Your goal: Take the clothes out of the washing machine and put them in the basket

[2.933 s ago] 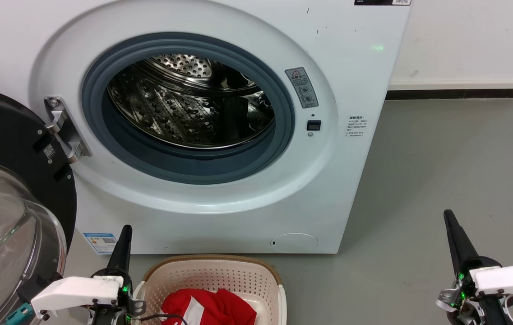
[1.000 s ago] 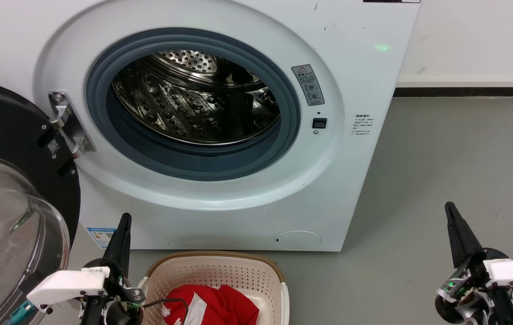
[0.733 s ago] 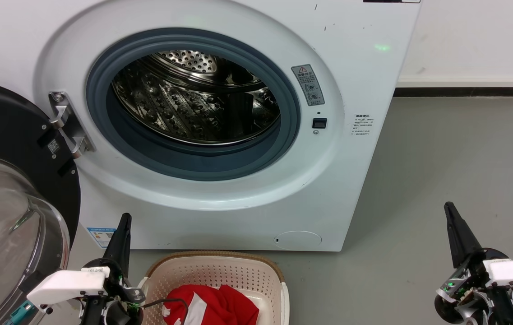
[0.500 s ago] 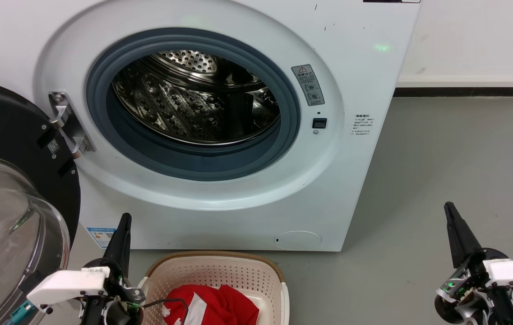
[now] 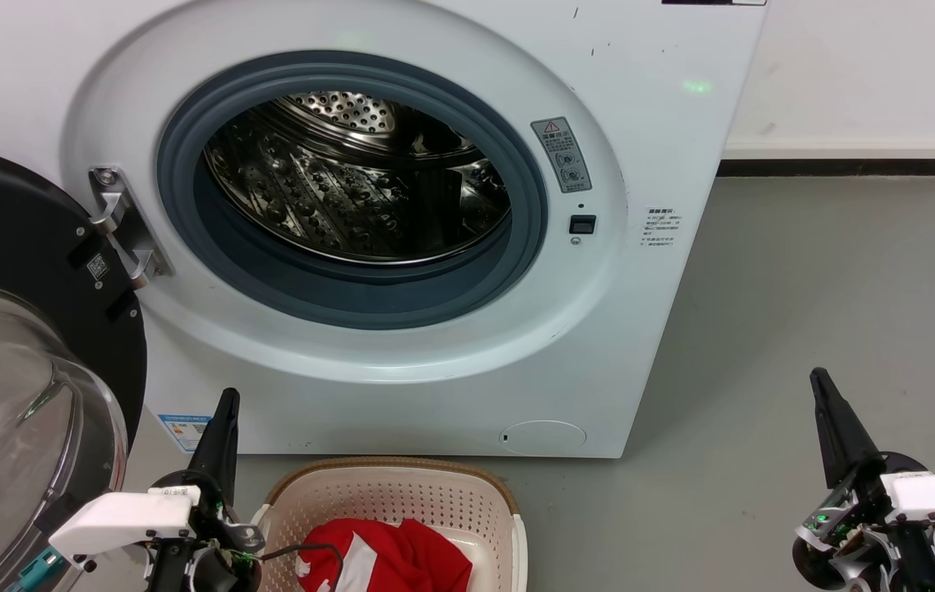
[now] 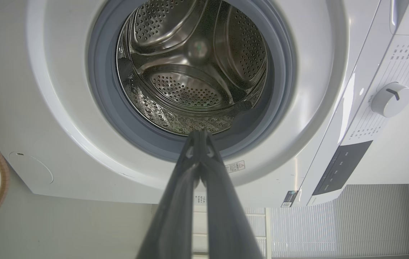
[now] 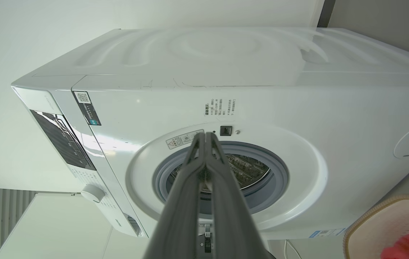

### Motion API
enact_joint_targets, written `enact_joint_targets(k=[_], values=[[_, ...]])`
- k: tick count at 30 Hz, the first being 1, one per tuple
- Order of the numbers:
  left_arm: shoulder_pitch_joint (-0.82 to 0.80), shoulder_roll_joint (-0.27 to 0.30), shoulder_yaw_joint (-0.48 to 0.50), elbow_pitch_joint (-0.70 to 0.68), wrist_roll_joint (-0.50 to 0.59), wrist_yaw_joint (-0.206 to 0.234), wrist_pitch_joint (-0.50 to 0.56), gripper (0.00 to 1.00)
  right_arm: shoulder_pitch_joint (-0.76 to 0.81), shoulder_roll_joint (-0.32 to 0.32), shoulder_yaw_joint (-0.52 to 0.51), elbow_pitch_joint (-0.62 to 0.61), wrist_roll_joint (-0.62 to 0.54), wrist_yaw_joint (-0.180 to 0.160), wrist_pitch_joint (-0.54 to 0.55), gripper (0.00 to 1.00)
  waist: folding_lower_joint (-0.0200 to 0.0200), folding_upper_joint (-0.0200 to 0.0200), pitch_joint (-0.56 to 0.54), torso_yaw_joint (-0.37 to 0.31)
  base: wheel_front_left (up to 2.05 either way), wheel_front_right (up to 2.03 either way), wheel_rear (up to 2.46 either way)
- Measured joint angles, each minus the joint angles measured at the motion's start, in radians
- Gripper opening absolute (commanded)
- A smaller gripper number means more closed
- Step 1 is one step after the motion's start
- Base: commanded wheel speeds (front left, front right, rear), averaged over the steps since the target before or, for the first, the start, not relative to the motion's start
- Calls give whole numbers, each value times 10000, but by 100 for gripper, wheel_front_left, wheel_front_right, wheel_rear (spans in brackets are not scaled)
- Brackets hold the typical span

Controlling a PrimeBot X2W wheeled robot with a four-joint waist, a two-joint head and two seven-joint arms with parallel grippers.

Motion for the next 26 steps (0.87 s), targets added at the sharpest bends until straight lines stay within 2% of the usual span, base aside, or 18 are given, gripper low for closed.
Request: enact_joint_targets(k=[26], values=[[-1, 0, 4, 0, 0, 0, 0, 0, -2, 31, -54, 2, -25, 0, 46, 0, 0, 0, 0, 0, 0, 0, 0]])
